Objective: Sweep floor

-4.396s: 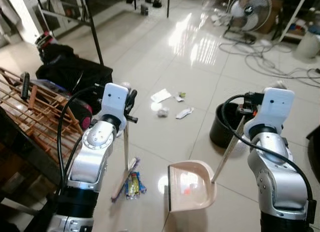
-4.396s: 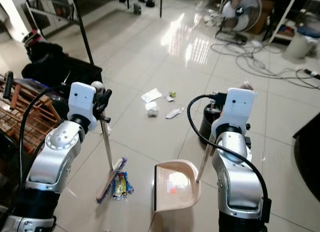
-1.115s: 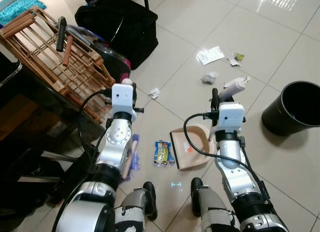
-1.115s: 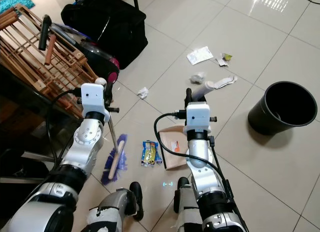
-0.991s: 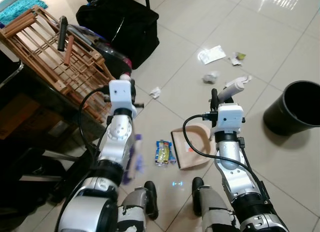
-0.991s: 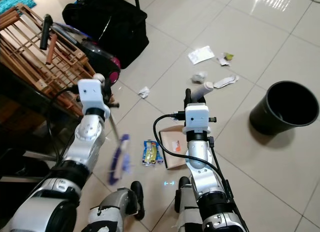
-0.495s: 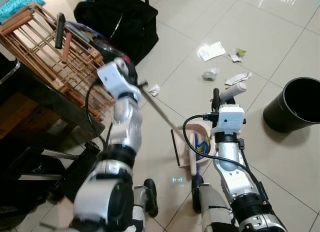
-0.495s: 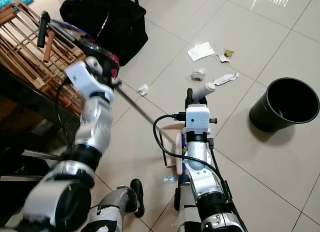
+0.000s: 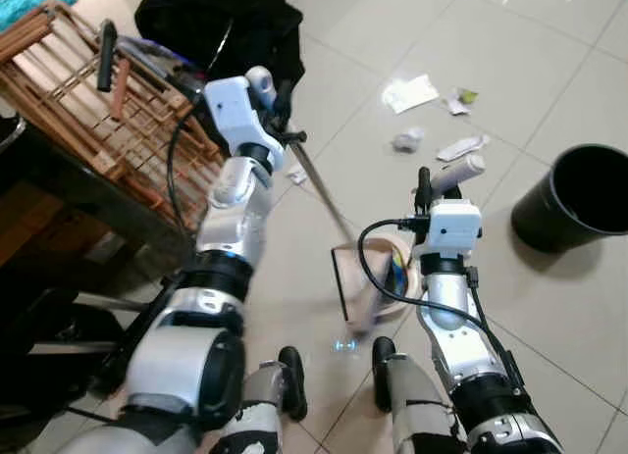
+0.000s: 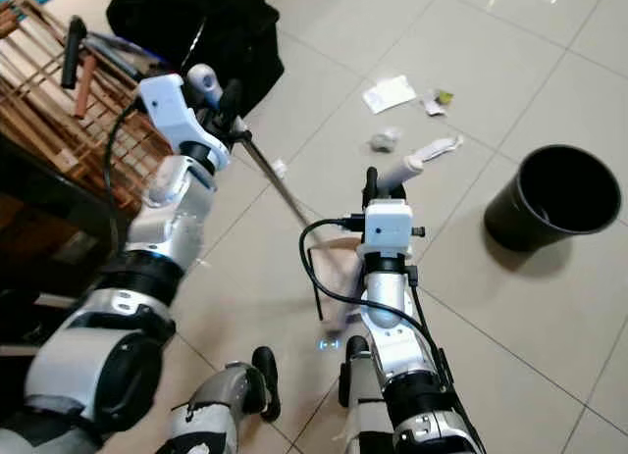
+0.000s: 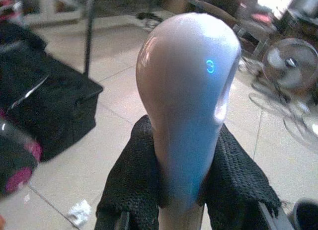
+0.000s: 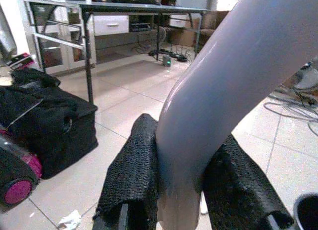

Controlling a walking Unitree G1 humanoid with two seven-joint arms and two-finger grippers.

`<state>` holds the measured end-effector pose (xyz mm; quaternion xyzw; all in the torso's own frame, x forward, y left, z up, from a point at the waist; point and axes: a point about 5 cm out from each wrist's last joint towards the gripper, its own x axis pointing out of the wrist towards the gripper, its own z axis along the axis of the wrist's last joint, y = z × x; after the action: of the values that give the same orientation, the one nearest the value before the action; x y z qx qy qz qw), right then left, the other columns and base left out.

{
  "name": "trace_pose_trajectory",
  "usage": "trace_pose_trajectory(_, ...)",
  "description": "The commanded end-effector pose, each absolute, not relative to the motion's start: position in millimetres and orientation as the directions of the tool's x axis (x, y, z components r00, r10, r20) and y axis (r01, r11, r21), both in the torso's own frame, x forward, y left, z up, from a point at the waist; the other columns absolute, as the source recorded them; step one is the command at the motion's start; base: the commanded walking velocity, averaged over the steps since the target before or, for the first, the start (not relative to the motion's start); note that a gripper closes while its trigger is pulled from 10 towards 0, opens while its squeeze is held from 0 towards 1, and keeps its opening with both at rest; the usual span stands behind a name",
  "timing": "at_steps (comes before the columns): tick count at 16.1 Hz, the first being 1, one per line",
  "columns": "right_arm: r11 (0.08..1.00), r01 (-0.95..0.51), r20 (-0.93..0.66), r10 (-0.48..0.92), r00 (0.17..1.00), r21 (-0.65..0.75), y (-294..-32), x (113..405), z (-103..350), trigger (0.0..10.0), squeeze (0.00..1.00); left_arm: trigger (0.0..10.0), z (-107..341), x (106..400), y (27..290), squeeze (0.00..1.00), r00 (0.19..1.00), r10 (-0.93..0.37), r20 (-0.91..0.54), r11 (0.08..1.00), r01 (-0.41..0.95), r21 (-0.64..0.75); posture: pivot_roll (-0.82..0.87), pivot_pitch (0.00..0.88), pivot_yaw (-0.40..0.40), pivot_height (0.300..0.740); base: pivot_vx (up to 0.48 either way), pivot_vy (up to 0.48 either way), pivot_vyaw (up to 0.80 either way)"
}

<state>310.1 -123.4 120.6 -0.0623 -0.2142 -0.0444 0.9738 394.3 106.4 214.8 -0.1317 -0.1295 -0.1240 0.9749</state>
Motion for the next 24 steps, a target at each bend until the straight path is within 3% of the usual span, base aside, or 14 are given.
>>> trace_pose_trajectory(1,0.988,0.121,0.347,-0.080,0.934,-0.097,-129,304,103,10.0,0.00,10.0,220,392,120,0.00,0.919,-0.248,0.306,0.945,0.299,-0.131,0.04,0.309,0.080,0.740,0.000,0.000,0.00)
trace_pose_trajectory(7,0.987,0.139,0.349,-0.102,0.931,-0.083,-144,302,104,10.0,0.00,10.0,235,390,145,0.00,0.903,-0.261,0.341,0.942,0.316,-0.116,0.02,0.255,0.068,0.740,0.000,0.000,0.00)
trace_pose_trajectory(12,0.982,0.191,0.371,-0.176,0.912,-0.002,-164,290,116,10.0,0.00,10.0,241,378,195,0.00,0.917,-0.203,0.344,0.977,0.168,0.130,0.00,0.200,0.068,0.740,0.000,0.000,0.00)
trace_pose_trajectory(19,0.945,0.310,0.367,-0.325,0.872,0.101,-201,272,155,10.0,0.00,10.0,192,349,206,0.00,0.962,-0.208,0.180,0.970,0.179,0.164,-0.07,0.144,0.057,0.740,0.000,0.000,0.00)
trace_pose_trajectory(24,0.909,0.389,0.282,-0.416,0.865,0.147,-216,261,192,10.0,0.00,10.0,150,318,192,0.00,0.976,-0.214,0.027,0.967,0.207,0.150,-0.10,0.118,0.053,0.740,0.000,0.000,-0.16)
